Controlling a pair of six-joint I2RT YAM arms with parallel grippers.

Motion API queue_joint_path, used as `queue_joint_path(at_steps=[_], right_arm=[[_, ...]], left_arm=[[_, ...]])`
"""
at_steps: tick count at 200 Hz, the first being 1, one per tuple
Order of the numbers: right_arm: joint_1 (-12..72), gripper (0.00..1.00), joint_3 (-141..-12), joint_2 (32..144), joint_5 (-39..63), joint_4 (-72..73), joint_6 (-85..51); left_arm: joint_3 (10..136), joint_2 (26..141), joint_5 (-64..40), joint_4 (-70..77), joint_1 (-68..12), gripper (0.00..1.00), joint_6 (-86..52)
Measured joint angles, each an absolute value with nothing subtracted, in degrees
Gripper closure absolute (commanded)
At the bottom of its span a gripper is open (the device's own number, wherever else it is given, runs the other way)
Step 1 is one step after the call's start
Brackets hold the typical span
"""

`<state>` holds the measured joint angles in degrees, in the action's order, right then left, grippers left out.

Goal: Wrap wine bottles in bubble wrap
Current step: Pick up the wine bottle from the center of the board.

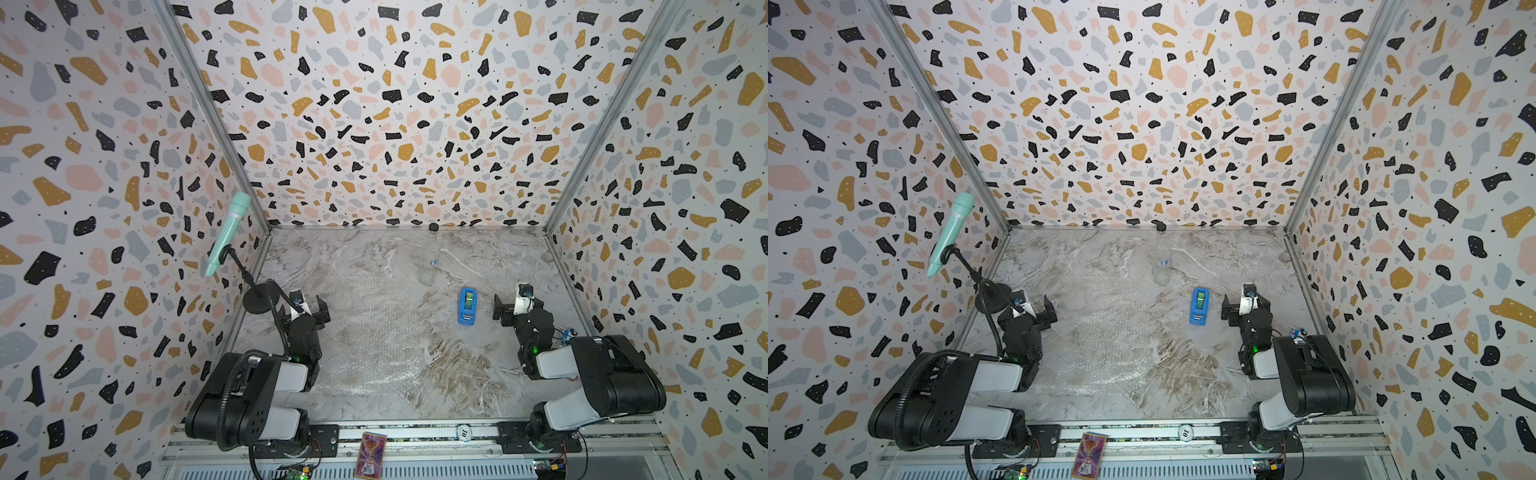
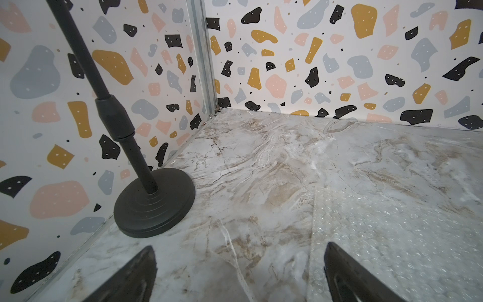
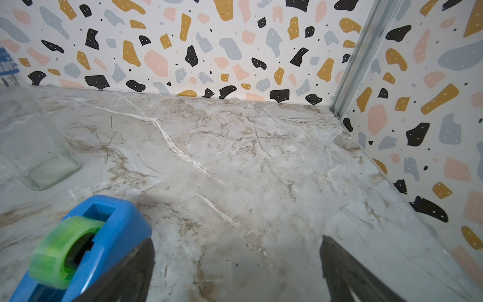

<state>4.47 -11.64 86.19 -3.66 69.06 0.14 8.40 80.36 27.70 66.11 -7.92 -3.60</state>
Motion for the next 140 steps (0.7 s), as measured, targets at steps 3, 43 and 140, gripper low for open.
queue_joint_path(at_steps=[3,43,140], right_arm=[[4.47,0.01,-11.64,86.19,-3.66,69.06,0.14],[4.47,0.01,-11.64,86.19,-3.66,69.06,0.14],[4.47,0.01,-11.64,85.86,-3.44,68.64,0.27]], left_arm=[[8.4,80.36,27.7,66.11,-7.92,0.0,-3.6],[8.4,80.36,27.7,66.11,-7.92,0.01,-3.6],[9.91,78.0,27.27,61.54,-7.92,0.0,-3.55]])
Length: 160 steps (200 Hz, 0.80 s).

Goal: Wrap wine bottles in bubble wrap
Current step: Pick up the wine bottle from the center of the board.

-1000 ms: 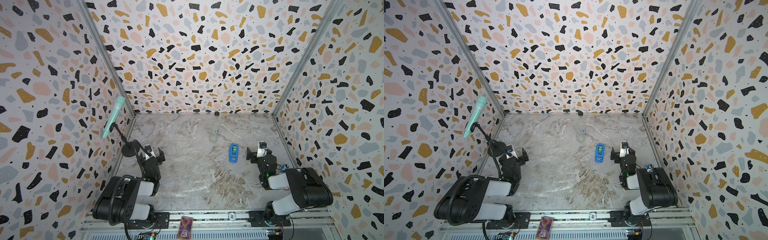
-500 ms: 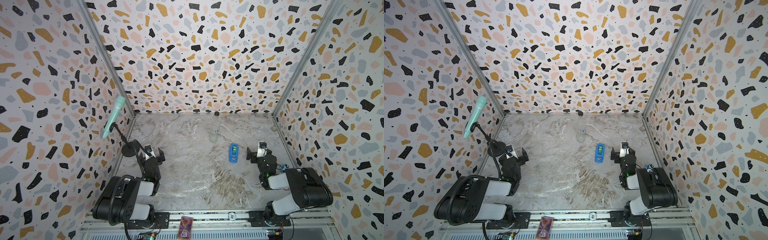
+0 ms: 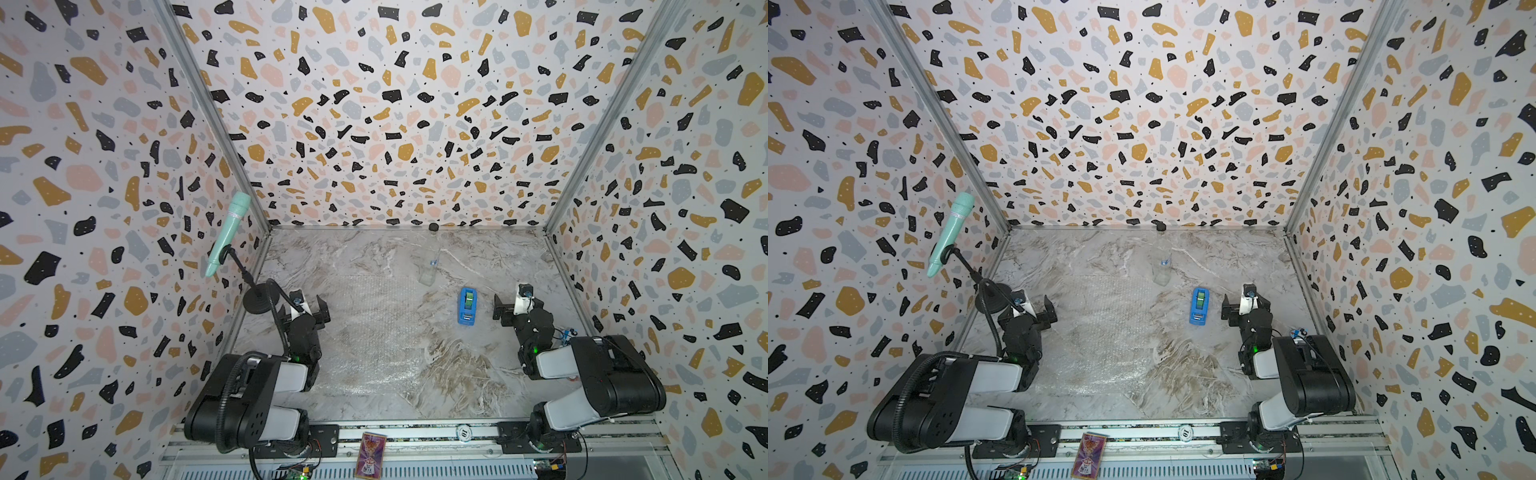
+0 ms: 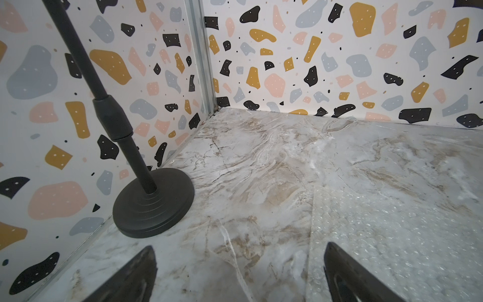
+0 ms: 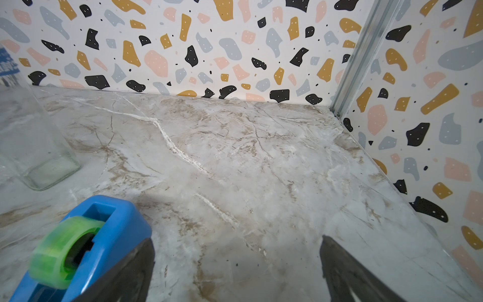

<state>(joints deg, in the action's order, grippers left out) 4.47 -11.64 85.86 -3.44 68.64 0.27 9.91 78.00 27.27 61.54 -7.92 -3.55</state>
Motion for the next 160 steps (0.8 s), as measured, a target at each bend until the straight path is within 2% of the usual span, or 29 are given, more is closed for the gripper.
queue_joint_path(at_steps=[10,23,37,54,74,85,110,160], right_arm=[[4.47,0.0,-11.73,84.75,-3.05,67.31,0.47],[4.54,0.09,-13.04,81.56,-2.17,62.87,0.99],[4.75,0.12,-16.1,78.11,-1.52,57.78,1.43],[5.87,0.11,-20.99,75.48,-0.6,53.17,1.96],[9.47,0.05,-27.49,75.5,1.19,49.95,2.87],[12.38,0.0,-30.72,77.12,3.25,49.52,3.79],[17.08,0.01,-33.76,84.23,14.59,55.66,5.02],[17.21,0.01,-42.04,102.06,30.83,61.73,3.11]], left_arm=[[11.84,75.99,27.07,58.54,-7.92,0.01,-3.44],[15.14,73.34,26.5,54.0,-7.92,0.01,-3.27],[18.83,71.18,24.91,49.8,-7.92,0.0,-3.42],[23.51,70.48,21.54,44.93,-8.05,0.0,-3.88],[28.32,72.01,17.82,41.56,-9.3,0.0,-4.71],[30.68,73.56,16.53,40.29,-11.16,0.0,-5.06],[37.17,79.55,12.97,37.17,-17.43,0.0,-5.13],[45.19,88.47,7.07,34.46,-24.53,0.01,-5.17]])
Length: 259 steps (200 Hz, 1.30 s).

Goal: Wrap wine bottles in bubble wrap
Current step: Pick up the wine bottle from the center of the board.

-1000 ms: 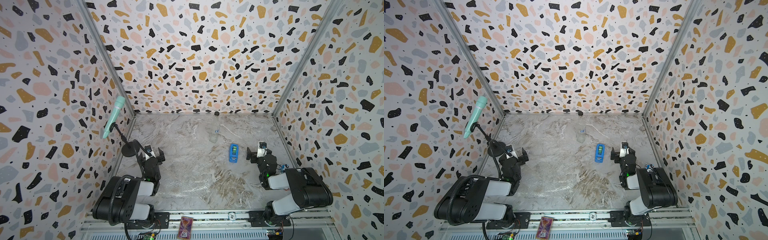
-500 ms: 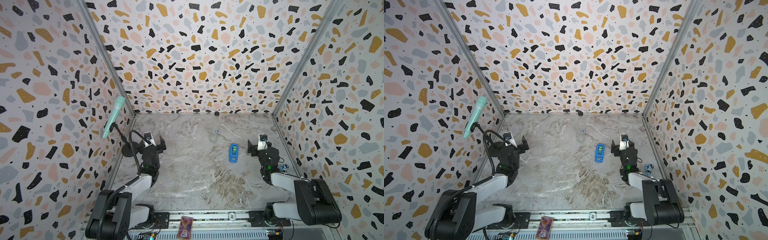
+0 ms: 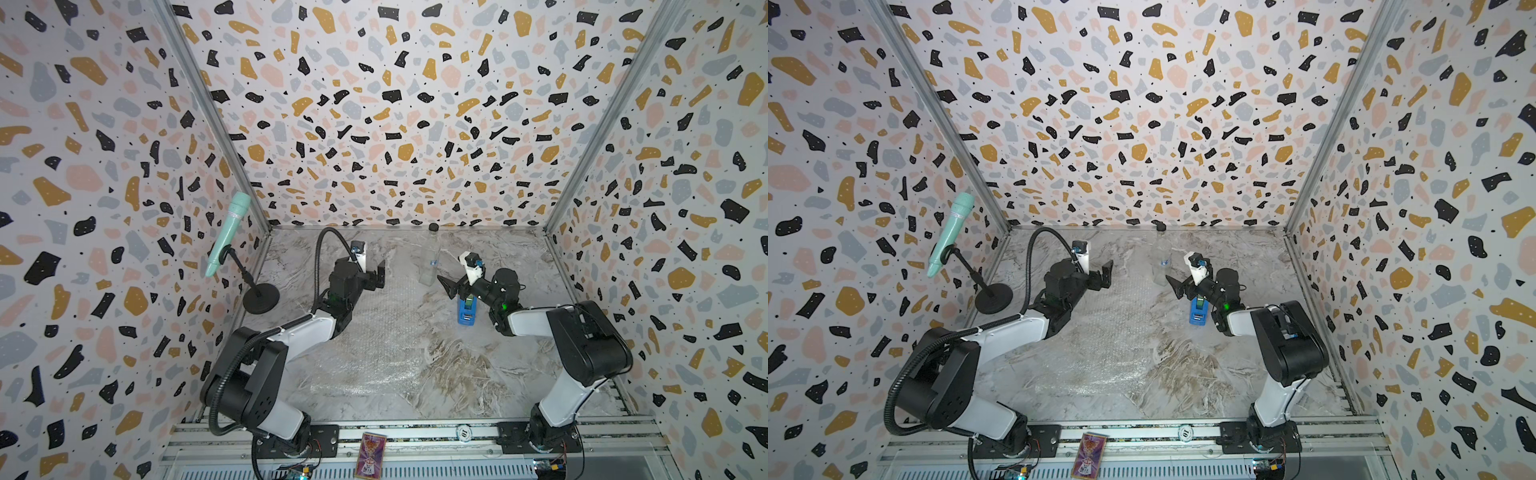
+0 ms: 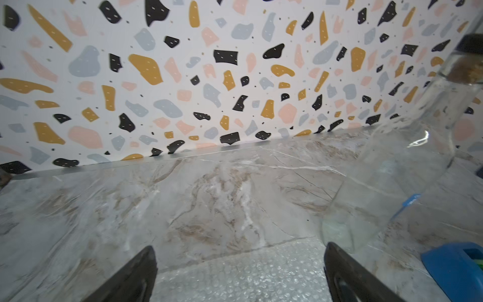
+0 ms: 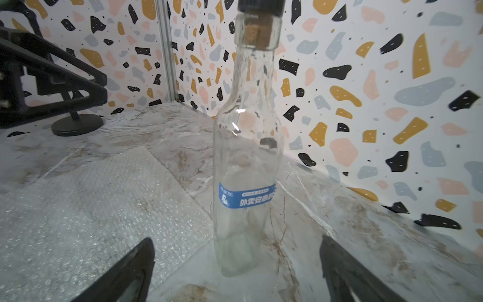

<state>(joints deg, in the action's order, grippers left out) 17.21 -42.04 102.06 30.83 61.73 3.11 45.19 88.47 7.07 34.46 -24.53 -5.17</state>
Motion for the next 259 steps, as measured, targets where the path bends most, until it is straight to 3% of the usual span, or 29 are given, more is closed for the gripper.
queue_joint_path(at_steps=[47,128,161,205,259], right_arm=[[16.82,0.01,-50.19,110.37,38.0,65.25,4.4],[15.29,0.0,-64.31,122.8,42.0,64.1,1.72],[15.27,0.16,-67.31,126.04,45.1,63.88,0.67],[15.29,0.46,-70.72,127.96,49.43,60.73,0.38],[16.27,0.55,-70.85,125.54,47.46,54.26,2.35]], left_arm=[[47.44,91.77,6.26,33.76,-24.71,0.0,-5.3],[48.8,93.43,7.18,32.47,-24.71,0.0,-4.05],[48.99,94.06,8.27,31.53,-24.71,0.01,-4.03],[49.45,94.61,9.91,30.35,-24.71,0.0,-4.05],[49.36,91.96,11.53,28.18,-24.71,0.0,-4.08]])
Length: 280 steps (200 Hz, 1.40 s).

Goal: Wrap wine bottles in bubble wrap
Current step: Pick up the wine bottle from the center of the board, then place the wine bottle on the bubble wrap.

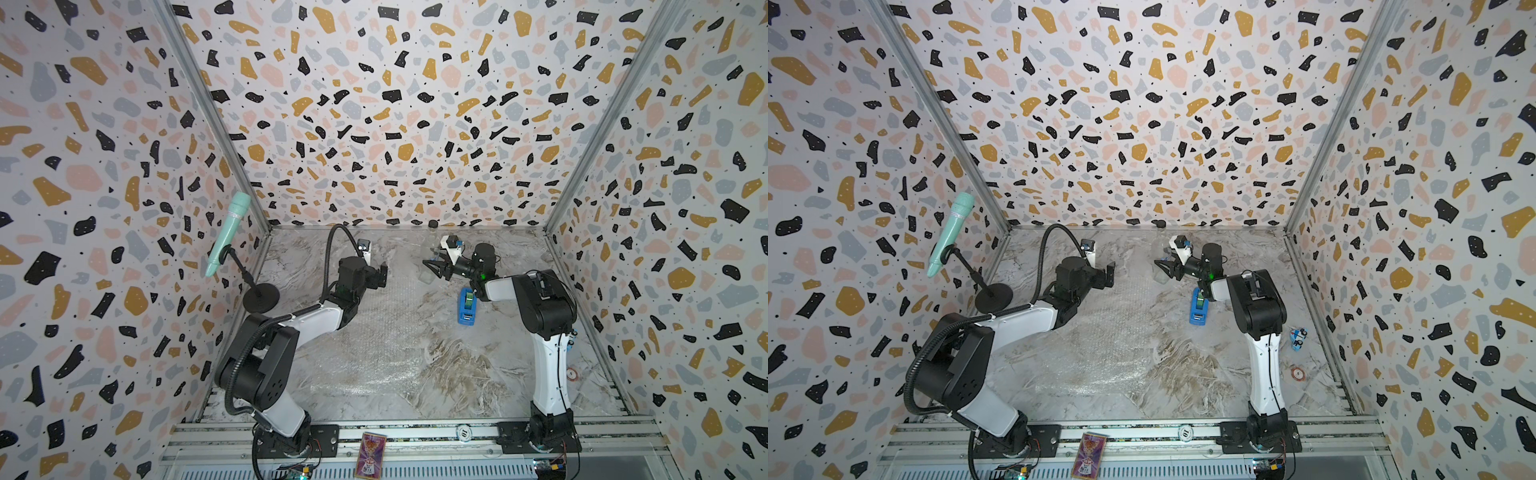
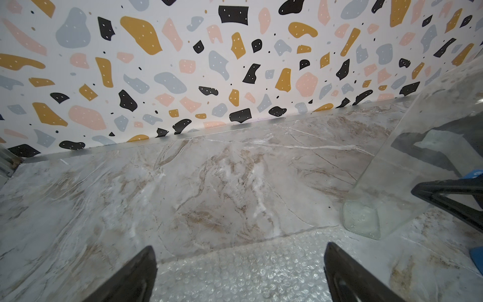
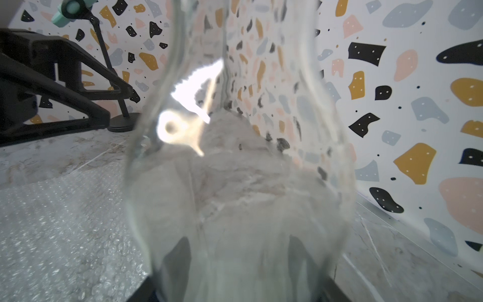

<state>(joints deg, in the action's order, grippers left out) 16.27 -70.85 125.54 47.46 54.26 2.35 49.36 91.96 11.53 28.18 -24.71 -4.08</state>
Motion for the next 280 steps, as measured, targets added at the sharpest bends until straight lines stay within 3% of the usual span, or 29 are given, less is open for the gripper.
queue_joint_path(at_steps=[56,100,164,207,280], right_arm=[[21.5,0.6,-80.01,118.56,34.24,23.64,8.16],[32.71,0.6,-91.02,115.7,21.8,-1.52,17.96],[50.39,0.6,-117.3,124.03,8.34,-35.7,26.22],[59.64,0.6,-126.85,130.13,5.58,-51.11,27.7],[67.61,0.59,-130.72,136.42,2.31,-64.73,24.77]], left_arm=[[50.28,85.38,11.29,15.07,-19.49,0.0,-8.32],[47.97,80.42,9.1,1.61,-10.7,0.0,-12.38],[37.32,76.6,0.82,-4.21,2.44,0.0,-21.19],[32.82,76.51,-5.37,-3.81,14.68,0.02,-25.85],[32.12,74.39,-6.02,-3.95,15.0,0.01,-26.39]])
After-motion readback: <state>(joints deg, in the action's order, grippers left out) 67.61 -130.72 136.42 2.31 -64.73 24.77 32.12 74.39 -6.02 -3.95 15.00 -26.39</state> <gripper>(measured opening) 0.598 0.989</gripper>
